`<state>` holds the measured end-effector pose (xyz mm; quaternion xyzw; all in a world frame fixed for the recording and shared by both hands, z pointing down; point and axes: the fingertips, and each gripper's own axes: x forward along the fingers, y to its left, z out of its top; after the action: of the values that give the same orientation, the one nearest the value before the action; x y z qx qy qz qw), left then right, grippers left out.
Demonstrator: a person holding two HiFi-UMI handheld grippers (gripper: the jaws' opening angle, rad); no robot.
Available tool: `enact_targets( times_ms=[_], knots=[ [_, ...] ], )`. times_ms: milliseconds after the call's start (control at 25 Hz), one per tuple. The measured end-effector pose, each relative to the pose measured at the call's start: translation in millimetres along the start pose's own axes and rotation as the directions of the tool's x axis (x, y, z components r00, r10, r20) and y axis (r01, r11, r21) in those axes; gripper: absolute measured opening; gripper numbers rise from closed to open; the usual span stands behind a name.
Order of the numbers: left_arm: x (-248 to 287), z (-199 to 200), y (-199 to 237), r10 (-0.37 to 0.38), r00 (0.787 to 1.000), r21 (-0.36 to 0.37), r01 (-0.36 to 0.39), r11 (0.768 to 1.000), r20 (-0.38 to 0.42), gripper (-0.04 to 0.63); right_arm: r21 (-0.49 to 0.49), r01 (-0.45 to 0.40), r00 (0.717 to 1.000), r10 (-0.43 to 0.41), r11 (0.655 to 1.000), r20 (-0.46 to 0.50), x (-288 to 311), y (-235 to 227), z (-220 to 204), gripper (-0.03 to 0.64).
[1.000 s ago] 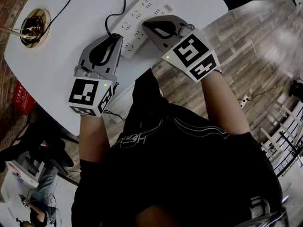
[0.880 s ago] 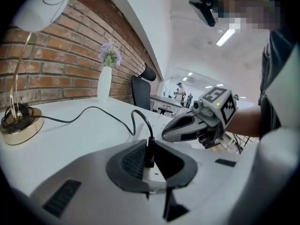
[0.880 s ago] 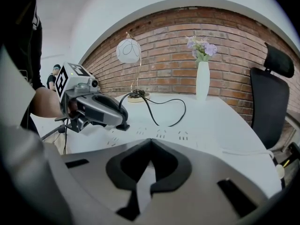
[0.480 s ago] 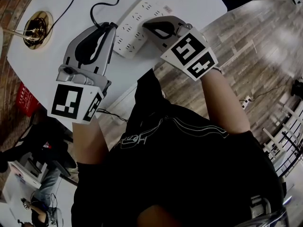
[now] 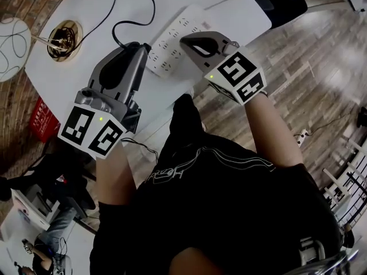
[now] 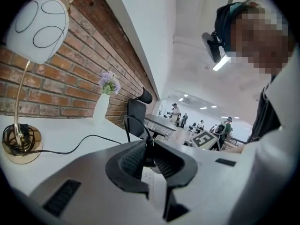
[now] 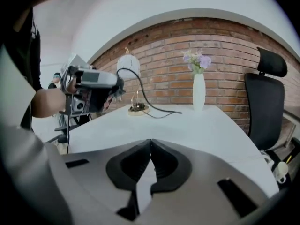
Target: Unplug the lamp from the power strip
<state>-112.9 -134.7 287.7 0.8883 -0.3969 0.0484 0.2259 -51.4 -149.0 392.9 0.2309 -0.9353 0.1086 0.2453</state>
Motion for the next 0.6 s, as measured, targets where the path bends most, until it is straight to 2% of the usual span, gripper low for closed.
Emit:
enact_targets(
  times_ms=[160,360,480,600],
  knots=[
    [-17,8,-18,0.007,1.000,-0.039,-0.006,0.999,0.024,0.044,0.089,-0.022,0.989,0.008,0.996,0.147,-34,10,34,-0.003],
    [-36,11,-53,0.025,0.999,-0.014,-0.025,1.000,0.034,0.044,0.091,-0.047,0.967,0.022,0.995,0.256,-79,40,61,-0.003],
    [-51,15,-79,0.021,0.999,0.012,-0.021,1.000,0.037,0.044,0.126,-0.086,0.955,0.045,0.988,0.293,-108,61,68,-0.005],
    [-68,20,-109,0.008,0.998,0.035,-0.010,0.999,0.054,0.044,0.113,-0.071,0.956,0.035,0.991,0.291,-138,82,70,-0.003]
  ],
)
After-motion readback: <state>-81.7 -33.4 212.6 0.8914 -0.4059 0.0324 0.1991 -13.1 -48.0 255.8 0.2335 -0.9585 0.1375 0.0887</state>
